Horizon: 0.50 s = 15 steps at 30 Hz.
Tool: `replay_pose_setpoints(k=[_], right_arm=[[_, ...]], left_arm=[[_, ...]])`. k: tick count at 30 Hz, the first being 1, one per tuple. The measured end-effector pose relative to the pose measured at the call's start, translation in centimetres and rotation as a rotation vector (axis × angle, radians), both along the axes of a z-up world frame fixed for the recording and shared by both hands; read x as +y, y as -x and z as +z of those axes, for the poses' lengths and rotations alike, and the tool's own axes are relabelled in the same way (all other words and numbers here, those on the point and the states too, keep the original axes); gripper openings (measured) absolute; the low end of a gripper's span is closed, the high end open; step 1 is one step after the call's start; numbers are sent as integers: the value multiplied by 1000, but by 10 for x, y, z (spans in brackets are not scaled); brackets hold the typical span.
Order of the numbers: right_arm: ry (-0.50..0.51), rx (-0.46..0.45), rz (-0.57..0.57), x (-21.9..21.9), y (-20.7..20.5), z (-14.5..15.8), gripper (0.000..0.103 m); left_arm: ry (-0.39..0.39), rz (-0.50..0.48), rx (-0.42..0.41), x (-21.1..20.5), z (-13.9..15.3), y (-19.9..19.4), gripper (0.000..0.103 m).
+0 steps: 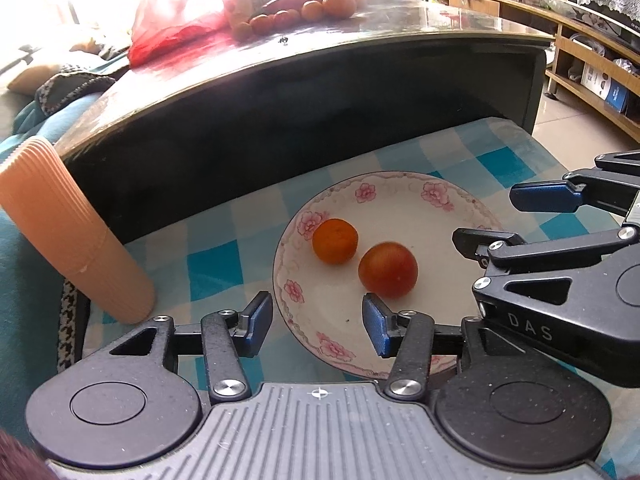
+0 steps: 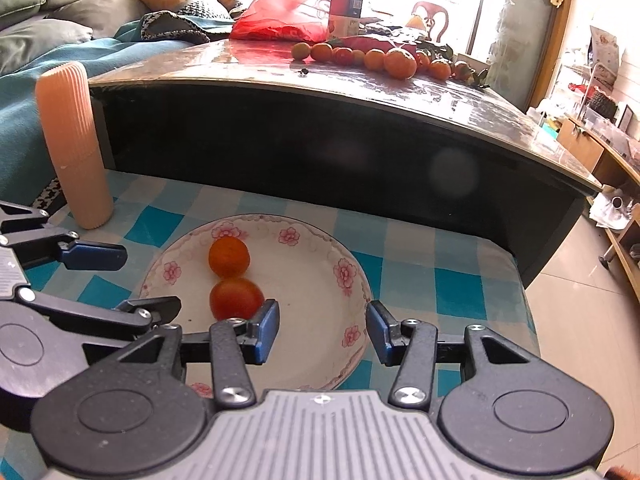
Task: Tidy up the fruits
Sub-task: 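Withdraw both grippers from the plate back toward the remaining fruits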
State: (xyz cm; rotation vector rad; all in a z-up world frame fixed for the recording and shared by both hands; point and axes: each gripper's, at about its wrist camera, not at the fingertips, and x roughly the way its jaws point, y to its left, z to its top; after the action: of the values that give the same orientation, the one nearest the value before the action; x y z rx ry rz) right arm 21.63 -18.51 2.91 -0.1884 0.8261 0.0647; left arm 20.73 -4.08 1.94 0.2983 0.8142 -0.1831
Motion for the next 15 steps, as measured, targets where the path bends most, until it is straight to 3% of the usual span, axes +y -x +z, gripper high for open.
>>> replay_pose_setpoints(k=[15], right_arm=[[29,-16,-4,6,33,13,63]], left_arm=[[3,-17,-6,0,7,29,58]])
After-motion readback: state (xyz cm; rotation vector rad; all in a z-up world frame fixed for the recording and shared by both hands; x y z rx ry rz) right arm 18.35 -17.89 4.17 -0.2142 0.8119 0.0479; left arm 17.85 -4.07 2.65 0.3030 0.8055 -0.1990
